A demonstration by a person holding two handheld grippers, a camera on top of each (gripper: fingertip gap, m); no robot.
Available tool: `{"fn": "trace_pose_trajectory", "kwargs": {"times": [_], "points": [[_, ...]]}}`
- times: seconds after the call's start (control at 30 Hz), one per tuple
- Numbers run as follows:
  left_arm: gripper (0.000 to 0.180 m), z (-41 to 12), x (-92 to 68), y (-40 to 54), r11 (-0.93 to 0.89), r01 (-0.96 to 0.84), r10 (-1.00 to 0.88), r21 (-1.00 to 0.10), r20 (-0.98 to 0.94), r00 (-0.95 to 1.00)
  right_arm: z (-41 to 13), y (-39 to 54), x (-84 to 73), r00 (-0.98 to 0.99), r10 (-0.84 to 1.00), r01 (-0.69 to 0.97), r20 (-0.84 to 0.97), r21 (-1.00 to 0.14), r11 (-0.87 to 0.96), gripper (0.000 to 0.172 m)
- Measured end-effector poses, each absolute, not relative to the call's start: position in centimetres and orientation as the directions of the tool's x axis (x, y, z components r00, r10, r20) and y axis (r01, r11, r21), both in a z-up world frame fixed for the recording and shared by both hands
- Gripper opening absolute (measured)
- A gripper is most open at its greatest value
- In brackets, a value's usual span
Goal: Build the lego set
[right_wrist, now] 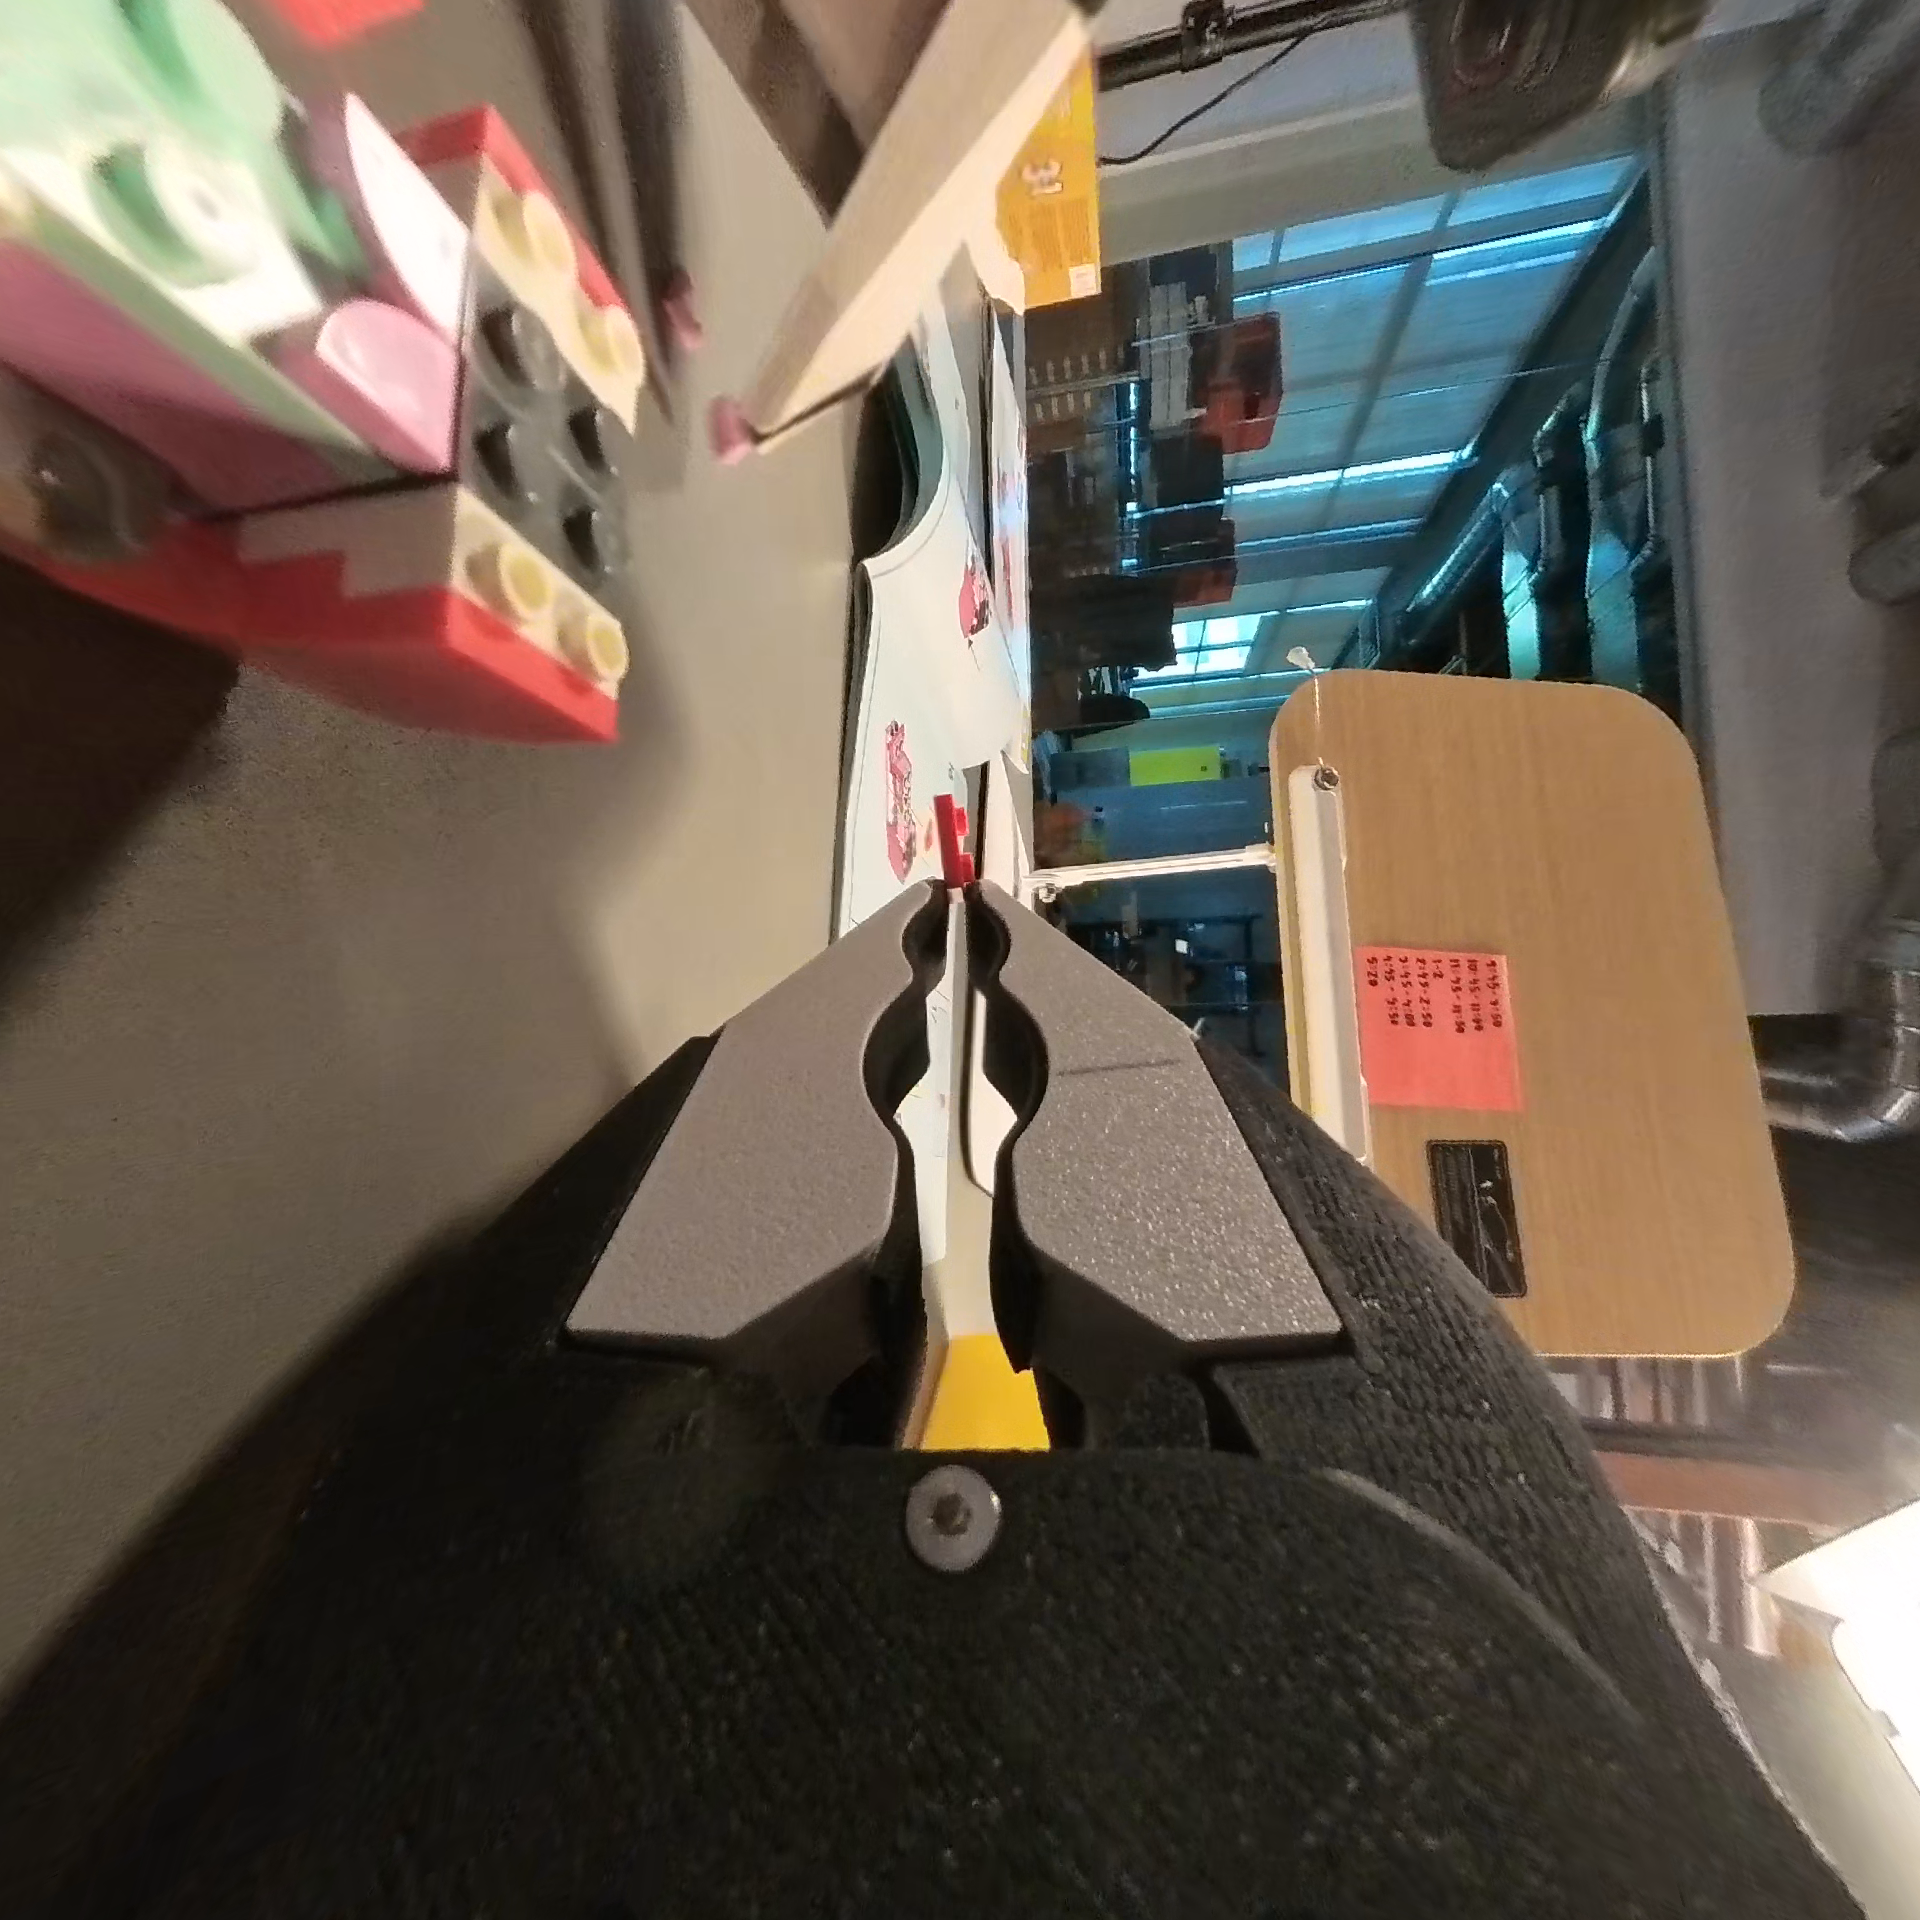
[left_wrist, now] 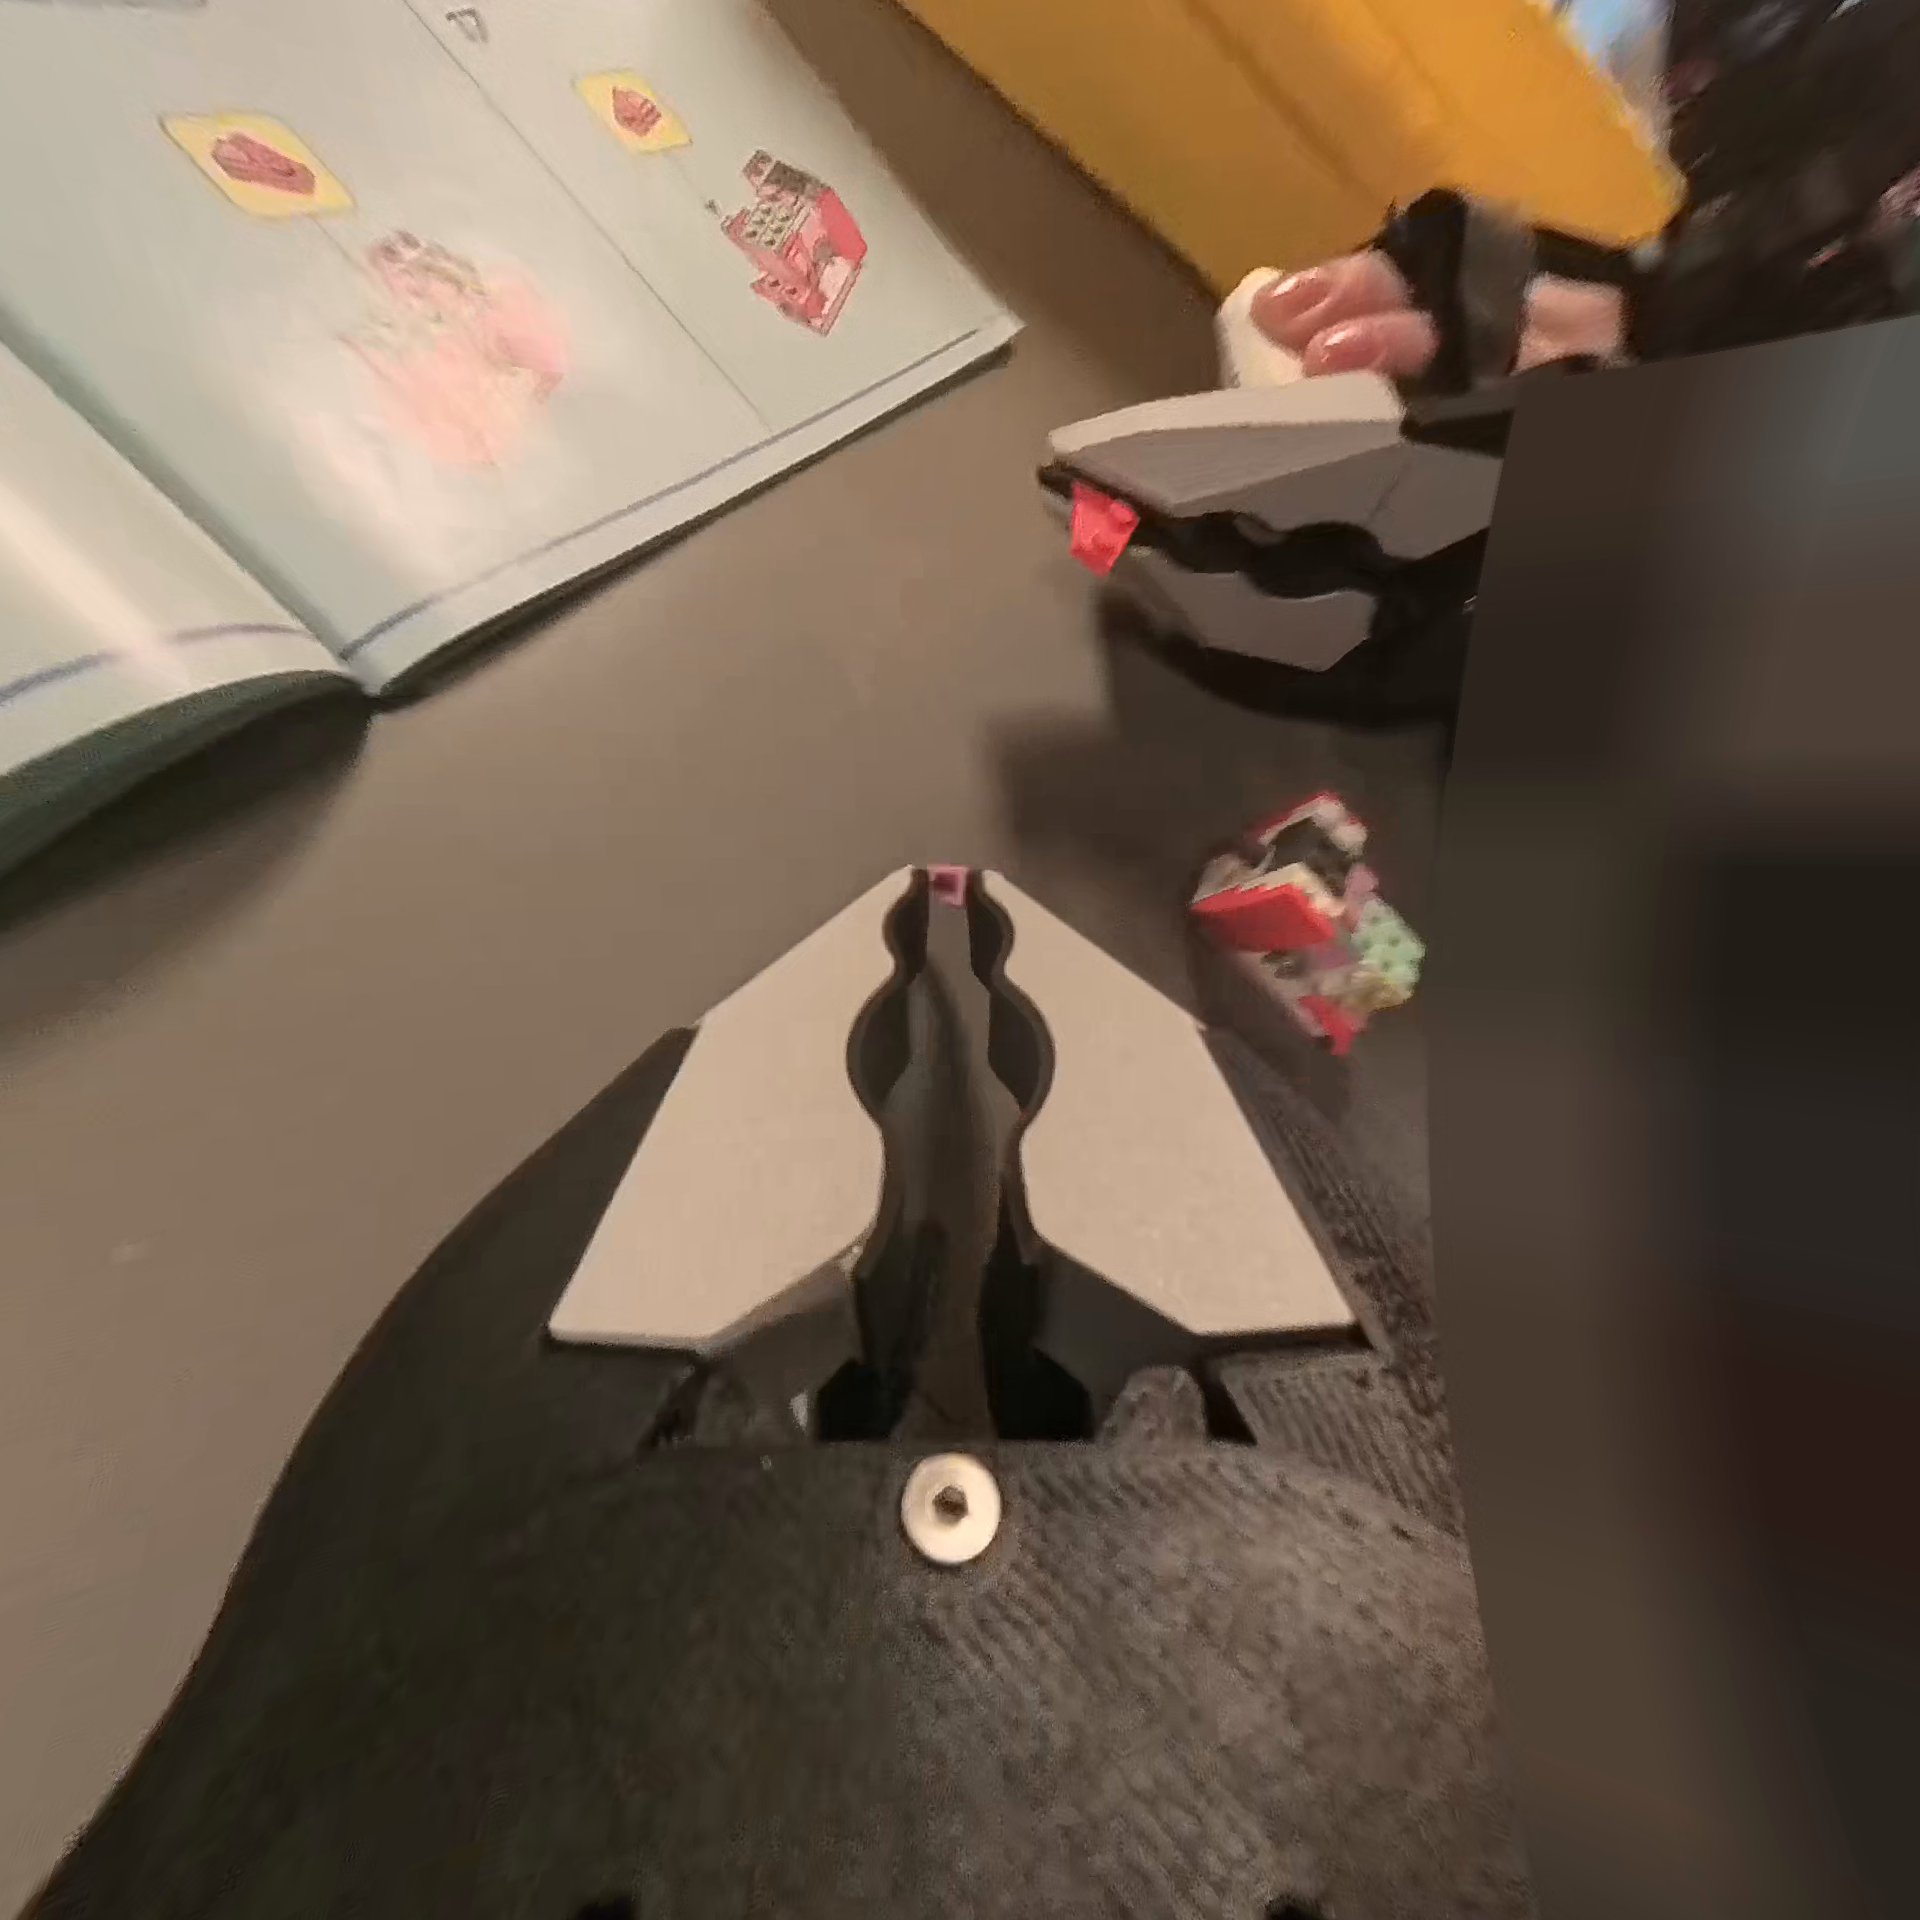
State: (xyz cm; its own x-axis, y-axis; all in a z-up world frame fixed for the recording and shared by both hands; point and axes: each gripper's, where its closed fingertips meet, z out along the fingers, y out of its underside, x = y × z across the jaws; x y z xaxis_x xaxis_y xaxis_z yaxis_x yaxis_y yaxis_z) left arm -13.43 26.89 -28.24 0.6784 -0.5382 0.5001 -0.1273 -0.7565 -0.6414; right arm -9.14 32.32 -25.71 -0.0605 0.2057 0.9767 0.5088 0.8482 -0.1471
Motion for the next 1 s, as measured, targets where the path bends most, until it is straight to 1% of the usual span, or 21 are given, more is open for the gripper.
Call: {"fn": "trace_pose_trajectory", "kwargs": {"times": [0.1, 0.13, 0.2, 0.27, 0.33, 0.4, 0.5, 0.63, 0.73, 0.83, 0.93, 1.0], "points": [[0.007, -29.4, -13.9, 27.0, -0.749, -0.196, -0.54, -0.633, 0.412, 0.734, -25.8, 32.3, -9.1, -0.066, 0.207, 0.51, 0.976, -0.146, 0.848, 0.001], [0.003, -29.5, -13.9, 27.1, -0.747, -0.198, -0.541, -0.635, 0.407, 0.736, -25.9, 32.3, -9.1, -0.067, 0.209, 0.51, 0.976, -0.146, 0.848, 0.001], [0.006, -29.4, -13.9, 27.1, -0.745, -0.201, -0.546, -0.636, 0.408, 0.732, -25.9, 32.3, -9.2, -0.067, 0.214, 0.508, 0.975, -0.151, 0.848, 0.001], [0.013, -29.1, -14.3, 27.4, -0.722, -0.206, -0.553, -0.661, 0.372, 0.746, -25.9, 32.3, -9.2, -0.065, 0.217, 0.507, 0.974, -0.155, 0.848, 0.001], [0.013, -28.6, -14.4, 27.1, -0.691, -0.233, -0.589, -0.684, 0.347, 0.73, -26.0, 32.3, -9.2, -0.065, 0.223, 0.507, 0.973, -0.16, 0.847, 0.001], [0.015, -28.4, -14.2, 26.3, -0.652, -0.304, -0.649, -0.695, 0.304, 0.697, -26.0, 32.3, -9.2, -0.065, 0.227, 0.507, 0.972, -0.164, 0.846, 0.001], [0.022, -29.4, -14.2, 25.4, -0.592, -0.439, -0.716, -0.676, 0.192, 0.671, -26.0, 32.2, -9.2, -0.065, 0.231, 0.506, 0.971, -0.167, 0.846, 0.001], [0.022, -29.7, -13.7, 25.5, -0.542, -0.507, -0.744, -0.67, 0.102, 0.66, -26.1, 32.2, -9.1, -0.076, 0.224, 0.504, 0.972, -0.157, 0.849, 0.001], [0.018, -29.8, -13.9, 25.7, -0.534, -0.519, -0.741, -0.668, 0.074, 0.667, -26.7, 32.0, -9.1, -0.13, 0.172, 0.503, 0.976, -0.084, 0.86, 0.001], [0.012, -29.8, -14.1, 25.9, -0.545, -0.508, -0.729, -0.668, 0.078, 0.68, -27.5, 31.7, -9.3, -0.215, 0.073, 0.489, 0.974, 0.042, 0.871, 0.001], [0.004, -29.9, -14.2, 25.9, -0.547, -0.511, -0.726, -0.663, 0.07, 0.685, -27.1, 31.1, -10.0, -0.257, -0.114, 0.448, 0.96, 0.222, 0.866, 0.001], [0.003, -29.9, -14.1, 25.9, -0.544, -0.514, -0.727, -0.663, 0.068, 0.683, -27.2, 31.0, -10.2, -0.28, -0.151, 0.429, 0.948, 0.264, 0.864, 0.001]]}}
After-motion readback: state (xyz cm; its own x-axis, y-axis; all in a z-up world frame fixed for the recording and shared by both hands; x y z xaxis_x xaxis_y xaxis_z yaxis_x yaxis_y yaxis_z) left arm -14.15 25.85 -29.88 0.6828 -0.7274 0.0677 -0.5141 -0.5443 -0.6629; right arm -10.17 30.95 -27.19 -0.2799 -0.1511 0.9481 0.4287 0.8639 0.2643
